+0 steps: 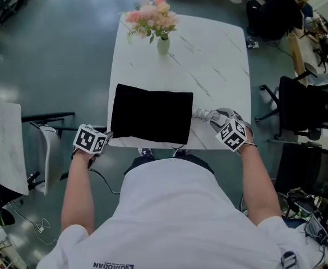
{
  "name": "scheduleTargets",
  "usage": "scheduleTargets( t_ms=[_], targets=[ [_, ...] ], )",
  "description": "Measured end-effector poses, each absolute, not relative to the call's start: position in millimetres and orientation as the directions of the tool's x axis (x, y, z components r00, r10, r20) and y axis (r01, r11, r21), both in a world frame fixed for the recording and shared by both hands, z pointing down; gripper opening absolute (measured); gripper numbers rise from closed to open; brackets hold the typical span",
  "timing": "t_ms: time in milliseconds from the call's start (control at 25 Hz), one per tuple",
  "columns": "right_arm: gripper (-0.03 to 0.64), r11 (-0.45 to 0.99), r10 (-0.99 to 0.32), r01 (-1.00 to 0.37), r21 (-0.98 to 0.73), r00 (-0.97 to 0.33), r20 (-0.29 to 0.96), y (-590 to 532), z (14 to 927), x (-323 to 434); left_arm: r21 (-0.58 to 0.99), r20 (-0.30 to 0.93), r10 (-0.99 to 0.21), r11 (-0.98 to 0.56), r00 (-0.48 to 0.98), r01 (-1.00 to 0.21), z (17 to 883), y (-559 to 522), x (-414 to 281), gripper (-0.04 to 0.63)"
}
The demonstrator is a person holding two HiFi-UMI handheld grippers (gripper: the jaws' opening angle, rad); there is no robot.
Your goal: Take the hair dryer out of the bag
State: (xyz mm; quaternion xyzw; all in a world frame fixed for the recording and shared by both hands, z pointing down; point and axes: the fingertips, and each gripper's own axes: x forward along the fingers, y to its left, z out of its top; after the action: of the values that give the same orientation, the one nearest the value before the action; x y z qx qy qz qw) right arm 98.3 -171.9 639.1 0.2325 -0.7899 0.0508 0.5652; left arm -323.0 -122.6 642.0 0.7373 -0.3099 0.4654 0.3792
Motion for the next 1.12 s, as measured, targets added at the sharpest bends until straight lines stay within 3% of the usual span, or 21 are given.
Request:
scheduleTargets(
  t_ms=[200,320,440,800,1120],
  targets=[
    [0.219,0.891,-0.336,-0.413,0.187,-0.325,0.884,-183,624,56,0.134,0.88,-0.253,-0.679,0.402,-0.721,622,-170,-278,0.137],
    [0.219,0.908,-0.306,-0.381,0.173,-0.324,0.895,-186,636,34,-0.008,0.89,-0.266,-0.821,0.371,-0.571,631,-189,-229,0.137],
    [0.219,0.924,-0.278,-0.344,0.168,-0.299,0.913,-188,648,20,-0.041,0.908,-0.231,-0.879,0.349,-0.474,647,-202,-194,0.14],
    [0.23,0.945,-0.252,-0.272,0.181,-0.257,0.933,-183,658,15,0.047,0.94,-0.119,-0.883,0.32,-0.467,677,-205,-177,0.14],
    [0.233,0.96,-0.251,-0.183,0.213,-0.218,0.943,-186,669,5,0.064,0.948,-0.105,-0.864,0.302,-0.5,692,-202,-179,0.138]
  ],
)
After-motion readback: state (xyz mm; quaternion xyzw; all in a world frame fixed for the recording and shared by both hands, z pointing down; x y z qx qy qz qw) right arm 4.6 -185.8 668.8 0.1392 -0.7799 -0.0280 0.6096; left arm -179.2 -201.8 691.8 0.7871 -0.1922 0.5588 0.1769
